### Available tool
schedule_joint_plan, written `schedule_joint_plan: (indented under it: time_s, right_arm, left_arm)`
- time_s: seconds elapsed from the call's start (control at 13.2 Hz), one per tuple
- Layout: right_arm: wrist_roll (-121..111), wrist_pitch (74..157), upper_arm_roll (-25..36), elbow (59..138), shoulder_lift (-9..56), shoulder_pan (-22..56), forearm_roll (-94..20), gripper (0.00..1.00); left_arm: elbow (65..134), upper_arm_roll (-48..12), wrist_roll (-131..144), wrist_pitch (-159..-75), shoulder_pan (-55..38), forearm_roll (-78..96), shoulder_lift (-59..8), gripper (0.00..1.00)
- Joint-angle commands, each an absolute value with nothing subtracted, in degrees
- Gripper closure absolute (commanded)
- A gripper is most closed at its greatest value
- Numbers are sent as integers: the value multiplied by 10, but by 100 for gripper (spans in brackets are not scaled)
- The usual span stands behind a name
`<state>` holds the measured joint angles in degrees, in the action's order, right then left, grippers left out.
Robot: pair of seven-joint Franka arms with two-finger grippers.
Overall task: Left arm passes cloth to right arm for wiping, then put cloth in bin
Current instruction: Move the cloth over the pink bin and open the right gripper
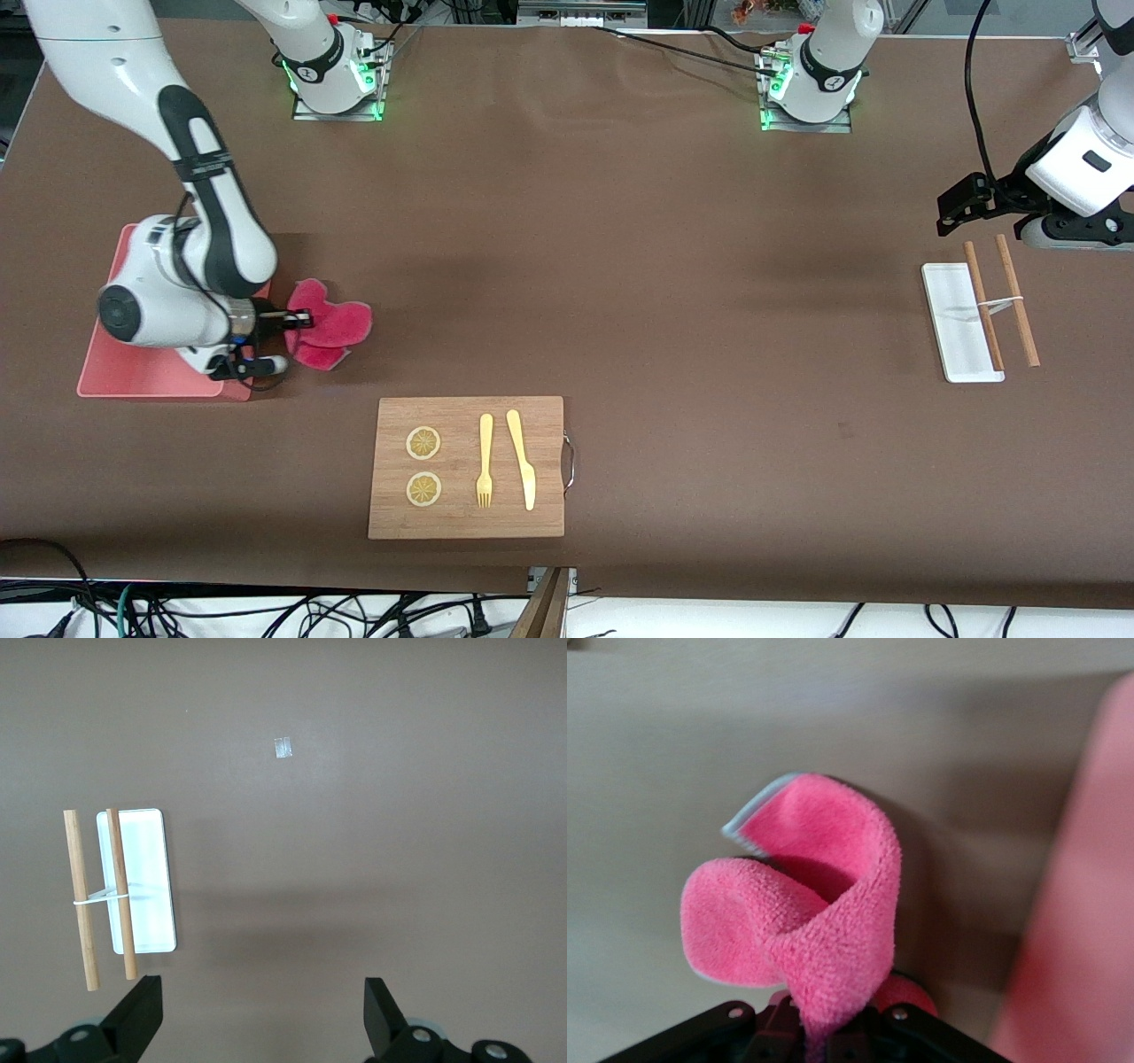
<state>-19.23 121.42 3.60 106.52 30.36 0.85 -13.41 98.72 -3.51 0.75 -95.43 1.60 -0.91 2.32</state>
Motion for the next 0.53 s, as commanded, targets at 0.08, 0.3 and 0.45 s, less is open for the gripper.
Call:
schedule_joint_plan:
  time_s: [0.08, 0.3, 0.45]
  right_arm:
    - [-216, 1125, 49, 1010, 280, 6, -112, 100]
    - [-218, 987, 76, 927, 266, 5, -73, 100]
    - [-221, 937, 81, 904, 237, 5, -30, 100]
  left_arm:
    - [993, -38, 7, -954, 20, 2, 32, 0]
    - [993, -38, 7, -954, 19, 2, 32, 0]
    - [993, -38, 7, -954, 19, 2, 32, 0]
